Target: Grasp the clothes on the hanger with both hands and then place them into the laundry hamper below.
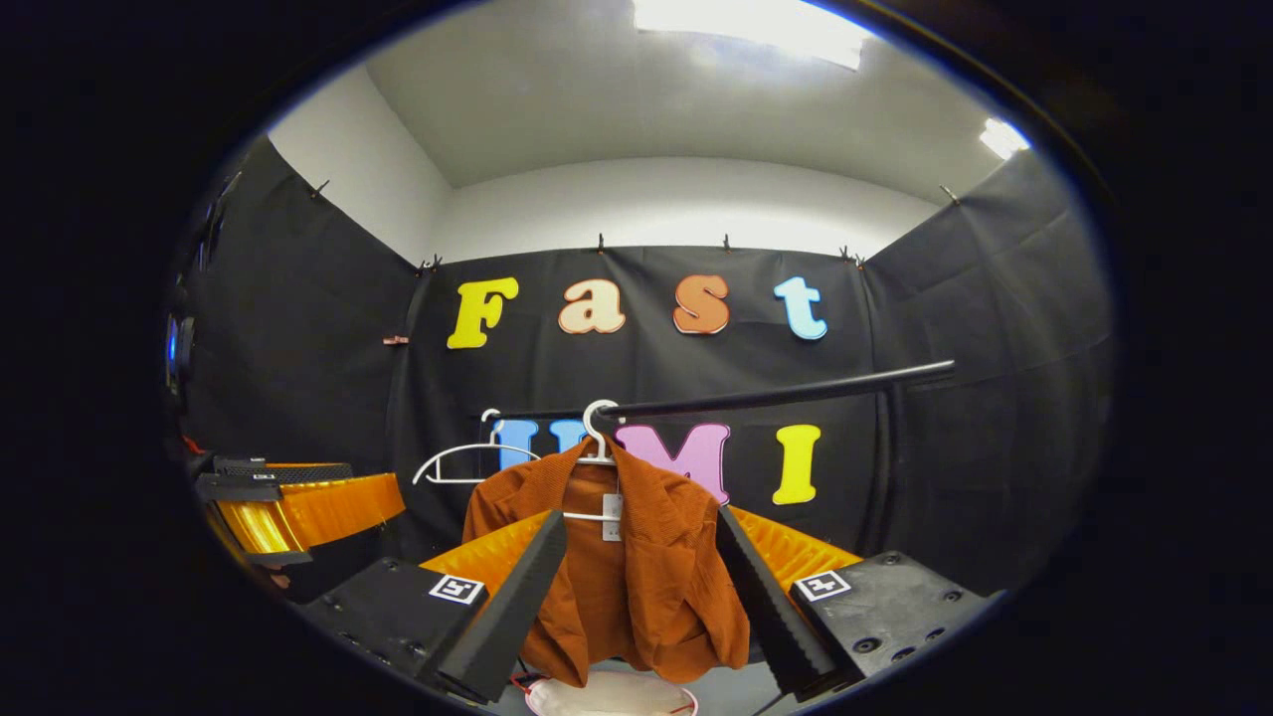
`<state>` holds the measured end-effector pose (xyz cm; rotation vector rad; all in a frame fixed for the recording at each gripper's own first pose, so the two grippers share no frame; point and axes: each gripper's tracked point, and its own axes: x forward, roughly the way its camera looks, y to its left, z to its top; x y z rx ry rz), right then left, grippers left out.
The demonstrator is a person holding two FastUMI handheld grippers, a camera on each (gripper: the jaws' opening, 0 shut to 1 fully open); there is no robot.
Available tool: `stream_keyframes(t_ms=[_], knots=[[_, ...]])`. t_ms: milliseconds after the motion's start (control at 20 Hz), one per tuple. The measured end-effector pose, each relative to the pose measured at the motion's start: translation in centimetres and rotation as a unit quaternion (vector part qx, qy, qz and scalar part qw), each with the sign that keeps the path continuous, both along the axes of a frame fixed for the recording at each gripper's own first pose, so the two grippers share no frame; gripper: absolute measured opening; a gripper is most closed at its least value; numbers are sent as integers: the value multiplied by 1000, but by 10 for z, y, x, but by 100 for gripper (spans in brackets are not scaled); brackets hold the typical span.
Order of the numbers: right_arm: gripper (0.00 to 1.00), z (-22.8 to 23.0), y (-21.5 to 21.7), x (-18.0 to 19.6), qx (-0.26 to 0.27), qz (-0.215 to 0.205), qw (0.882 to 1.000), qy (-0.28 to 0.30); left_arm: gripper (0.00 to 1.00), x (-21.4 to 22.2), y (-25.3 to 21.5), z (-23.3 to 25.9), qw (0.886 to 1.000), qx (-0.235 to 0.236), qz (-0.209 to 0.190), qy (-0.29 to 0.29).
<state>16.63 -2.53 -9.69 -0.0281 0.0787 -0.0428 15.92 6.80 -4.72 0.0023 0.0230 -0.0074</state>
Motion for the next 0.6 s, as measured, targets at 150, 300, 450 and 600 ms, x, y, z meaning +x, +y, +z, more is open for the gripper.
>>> stream_keyframes(t_ms=[150, 300, 450, 600], knots=[[97, -25, -14, 42, -4, 17, 1000, 9, 94, 43, 13, -14, 1000, -7, 24, 3], [97, -51, -23, 74, 0, 30, 999, 21, 94, 81, 23, -36, 999, -6, 38, 15], [97, -82, -33, 99, -1, 40, 998, 43, 95, 113, 34, -59, 998, -2, 48, 28], [97, -115, -45, 116, -1, 41, 996, 75, 94, 138, 43, -83, 997, -10, 48, 51]])
